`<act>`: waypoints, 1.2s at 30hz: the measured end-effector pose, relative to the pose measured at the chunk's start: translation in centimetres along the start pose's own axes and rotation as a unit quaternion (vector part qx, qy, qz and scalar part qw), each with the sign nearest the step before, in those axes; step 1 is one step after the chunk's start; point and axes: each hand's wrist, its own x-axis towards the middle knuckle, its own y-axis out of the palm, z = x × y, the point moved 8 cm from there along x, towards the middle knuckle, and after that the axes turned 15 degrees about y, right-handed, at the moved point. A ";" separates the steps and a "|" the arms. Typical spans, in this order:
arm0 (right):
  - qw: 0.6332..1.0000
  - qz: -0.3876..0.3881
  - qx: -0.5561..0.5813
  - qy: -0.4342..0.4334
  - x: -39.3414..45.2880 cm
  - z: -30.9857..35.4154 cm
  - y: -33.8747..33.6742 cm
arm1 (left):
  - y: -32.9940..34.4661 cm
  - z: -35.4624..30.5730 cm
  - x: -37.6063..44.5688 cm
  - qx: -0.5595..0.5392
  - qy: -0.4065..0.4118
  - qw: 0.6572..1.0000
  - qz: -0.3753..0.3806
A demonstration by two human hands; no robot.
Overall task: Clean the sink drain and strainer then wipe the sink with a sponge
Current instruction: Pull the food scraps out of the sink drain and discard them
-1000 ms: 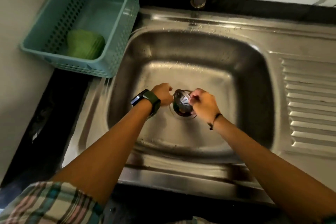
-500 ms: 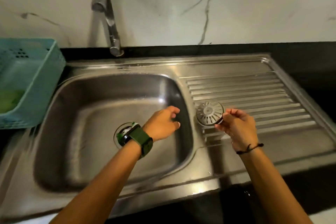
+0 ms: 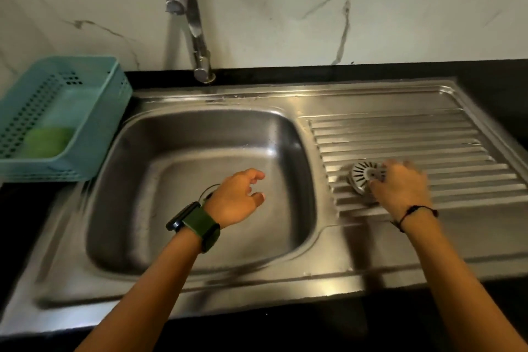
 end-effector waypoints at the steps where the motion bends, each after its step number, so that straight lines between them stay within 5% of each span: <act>1: 0.999 -0.005 -0.027 -0.033 -0.5 1.7 0.0 | -0.8 1.1 -0.6 0.001 -0.016 1.000 -0.011; 9: 0.940 0.179 -0.067 -0.283 -7.2 19.3 10.3 | -5.9 8.8 -4.9 -0.009 -0.129 0.984 -0.122; 15: 0.879 0.315 -0.182 -0.307 -9.3 24.0 24.1 | -6.4 11.7 -6.2 -0.042 -0.170 0.976 -0.129; 21: 0.946 0.194 -0.119 -0.229 -8.3 24.9 27.7 | -6.9 13.8 -6.8 -0.040 -0.186 0.975 -0.111; 26: 0.925 0.136 -0.145 -0.324 -9.7 25.0 28.8 | -6.5 14.9 -6.1 -0.045 -0.195 0.976 -0.087; 33: 0.959 0.150 0.020 -0.241 -7.7 24.8 25.1 | -7.0 15.5 -3.7 -0.061 -0.199 0.974 -0.094; 36: 0.941 0.244 0.173 -0.157 -6.9 24.8 23.0 | -6.8 16.0 -2.6 -0.094 -0.212 0.965 -0.121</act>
